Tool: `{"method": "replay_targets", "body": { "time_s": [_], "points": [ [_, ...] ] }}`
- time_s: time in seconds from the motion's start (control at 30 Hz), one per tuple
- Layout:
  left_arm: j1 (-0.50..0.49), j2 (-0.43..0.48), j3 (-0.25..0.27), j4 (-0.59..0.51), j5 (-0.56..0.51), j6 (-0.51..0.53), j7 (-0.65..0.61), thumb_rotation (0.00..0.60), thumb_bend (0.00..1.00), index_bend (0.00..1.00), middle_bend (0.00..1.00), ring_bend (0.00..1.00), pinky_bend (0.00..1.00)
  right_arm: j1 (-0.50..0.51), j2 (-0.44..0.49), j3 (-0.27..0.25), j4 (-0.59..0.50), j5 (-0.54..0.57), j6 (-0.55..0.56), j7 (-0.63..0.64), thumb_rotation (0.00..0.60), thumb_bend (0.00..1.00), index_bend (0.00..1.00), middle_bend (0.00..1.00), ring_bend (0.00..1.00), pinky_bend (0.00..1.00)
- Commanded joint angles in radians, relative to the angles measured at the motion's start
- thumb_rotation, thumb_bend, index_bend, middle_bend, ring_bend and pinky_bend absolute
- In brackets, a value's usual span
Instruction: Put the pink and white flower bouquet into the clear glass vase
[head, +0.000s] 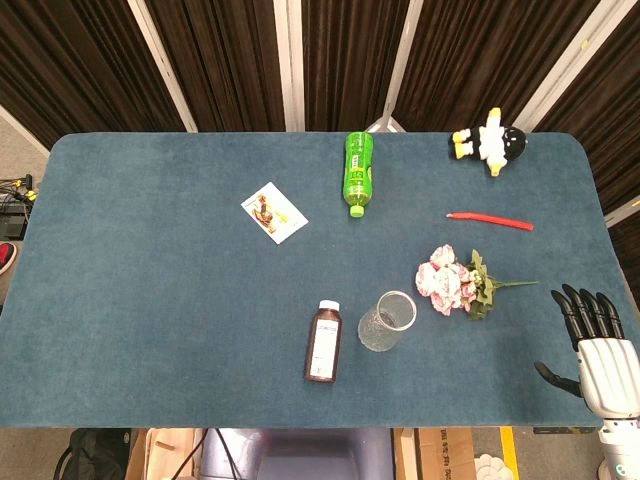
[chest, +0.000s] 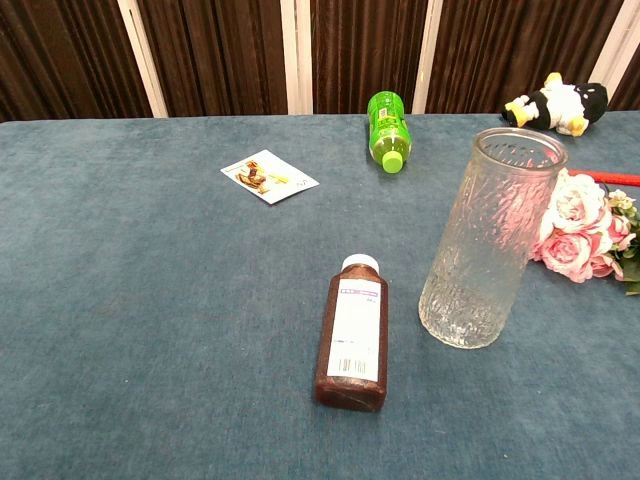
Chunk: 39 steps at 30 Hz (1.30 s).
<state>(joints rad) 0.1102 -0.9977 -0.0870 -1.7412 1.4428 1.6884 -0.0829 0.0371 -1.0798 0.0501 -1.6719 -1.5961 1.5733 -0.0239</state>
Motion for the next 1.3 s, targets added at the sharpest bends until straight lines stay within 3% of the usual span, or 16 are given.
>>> {"method": "replay_targets", "body": {
  "time_s": [0.03, 0.73, 0.97, 1.17, 1.3],
  "points": [
    [0.000, 0.000, 0.001, 0.000, 0.002, 0.001, 0.001, 0.600, 0.17, 0.15, 0.00, 0.00, 0.00, 0.000, 0.000, 0.000, 0.000, -0.001, 0.001, 0.000, 0.600, 0.11, 0.09, 0.09, 0.02, 0.00],
    [0.004, -0.003, 0.004, -0.003, 0.006, 0.005, 0.011, 0.600, 0.17, 0.15, 0.00, 0.00, 0.00, 0.022, 0.009, -0.013, 0.003, 0.003, -0.056, 0.050, 0.600, 0.11, 0.09, 0.09, 0.02, 0.00],
    [0.023, -0.007, 0.009, 0.001, 0.038, 0.051, -0.004, 0.600, 0.17, 0.15, 0.00, 0.00, 0.00, 0.029, 0.007, -0.010, 0.009, 0.015, -0.070, 0.062, 0.600, 0.11, 0.09, 0.09, 0.02, 0.00],
    [0.026, -0.007, 0.003, 0.003, 0.032, 0.058, -0.015, 0.600, 0.17, 0.15, 0.00, 0.00, 0.00, 0.100, 0.034, 0.005, 0.010, 0.058, -0.203, 0.089, 0.600, 0.11, 0.09, 0.09, 0.02, 0.00],
    [0.021, -0.007, -0.001, 0.004, 0.023, 0.048, -0.014, 0.600, 0.17, 0.15, 0.00, 0.00, 0.00, 0.181, 0.045, 0.027, 0.015, 0.108, -0.348, 0.136, 0.600, 0.11, 0.09, 0.08, 0.02, 0.00]
  ]
}}
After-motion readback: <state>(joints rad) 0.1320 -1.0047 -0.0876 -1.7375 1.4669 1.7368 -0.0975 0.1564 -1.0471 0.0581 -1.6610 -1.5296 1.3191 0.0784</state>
